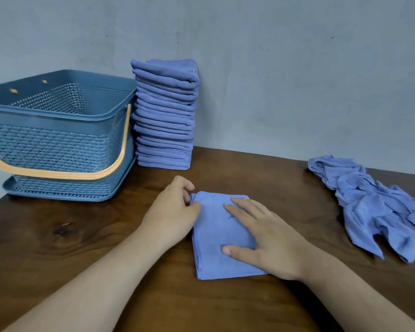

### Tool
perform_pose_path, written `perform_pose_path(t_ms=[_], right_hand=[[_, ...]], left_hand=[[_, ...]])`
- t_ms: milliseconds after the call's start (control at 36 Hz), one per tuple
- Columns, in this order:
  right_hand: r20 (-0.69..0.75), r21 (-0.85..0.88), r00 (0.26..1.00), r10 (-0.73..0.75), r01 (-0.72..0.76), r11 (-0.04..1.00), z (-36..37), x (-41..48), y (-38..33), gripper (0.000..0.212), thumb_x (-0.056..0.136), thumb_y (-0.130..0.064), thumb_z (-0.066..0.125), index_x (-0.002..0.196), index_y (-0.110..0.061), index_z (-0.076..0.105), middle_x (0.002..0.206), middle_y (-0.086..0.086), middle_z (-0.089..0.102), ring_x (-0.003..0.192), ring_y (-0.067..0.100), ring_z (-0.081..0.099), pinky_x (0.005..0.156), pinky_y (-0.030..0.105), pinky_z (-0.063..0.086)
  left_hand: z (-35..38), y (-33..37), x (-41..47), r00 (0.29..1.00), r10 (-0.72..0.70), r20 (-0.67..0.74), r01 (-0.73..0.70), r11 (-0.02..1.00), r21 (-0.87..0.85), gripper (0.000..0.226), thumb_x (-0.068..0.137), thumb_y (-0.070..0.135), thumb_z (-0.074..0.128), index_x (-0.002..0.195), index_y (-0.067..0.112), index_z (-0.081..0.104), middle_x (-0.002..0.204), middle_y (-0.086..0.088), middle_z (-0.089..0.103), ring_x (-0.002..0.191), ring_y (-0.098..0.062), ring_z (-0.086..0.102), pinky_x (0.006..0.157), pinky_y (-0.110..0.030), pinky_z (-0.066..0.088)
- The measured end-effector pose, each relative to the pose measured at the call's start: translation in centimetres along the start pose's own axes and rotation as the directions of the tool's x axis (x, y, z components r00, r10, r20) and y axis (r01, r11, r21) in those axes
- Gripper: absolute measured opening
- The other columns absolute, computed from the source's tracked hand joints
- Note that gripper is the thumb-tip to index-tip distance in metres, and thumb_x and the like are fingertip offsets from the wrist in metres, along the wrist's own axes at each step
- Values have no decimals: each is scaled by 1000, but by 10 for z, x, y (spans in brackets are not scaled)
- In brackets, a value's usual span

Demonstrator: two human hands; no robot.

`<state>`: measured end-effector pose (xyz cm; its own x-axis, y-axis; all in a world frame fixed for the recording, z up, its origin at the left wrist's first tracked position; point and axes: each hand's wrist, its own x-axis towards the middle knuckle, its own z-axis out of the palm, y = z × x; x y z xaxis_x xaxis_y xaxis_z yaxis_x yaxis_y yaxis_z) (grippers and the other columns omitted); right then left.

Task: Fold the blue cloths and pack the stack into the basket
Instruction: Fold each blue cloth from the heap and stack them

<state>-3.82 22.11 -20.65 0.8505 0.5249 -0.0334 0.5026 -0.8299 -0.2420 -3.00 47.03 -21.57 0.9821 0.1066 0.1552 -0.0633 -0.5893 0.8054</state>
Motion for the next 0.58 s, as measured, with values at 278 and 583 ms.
perform_pose_path(t_ms=[278, 583], right_hand=[[94, -31, 995, 26, -23, 999, -1, 1, -3, 104, 76, -104, 25, 158, -58, -18, 169, -27, -26, 153, -3, -31, 132, 47, 1], [-126, 273, 988, 92, -55, 960, 6, -3, 5, 86, 89, -90, 27, 164, -48, 21, 171, -31, 5, 155, -11, -4, 131, 36, 8]], left_hand=[[18, 16, -26, 901, 273, 336, -387, 857, 341, 52, 111, 45, 33, 163, 42, 25, 169, 28, 21, 157, 9, 2, 132, -36, 2], [21, 15, -28, 927, 10, 375, -225, 815, 535, 70, 107, 66, 16, 168, 39, -7, 173, 20, -19, 156, 2, -24, 132, -43, -6]])
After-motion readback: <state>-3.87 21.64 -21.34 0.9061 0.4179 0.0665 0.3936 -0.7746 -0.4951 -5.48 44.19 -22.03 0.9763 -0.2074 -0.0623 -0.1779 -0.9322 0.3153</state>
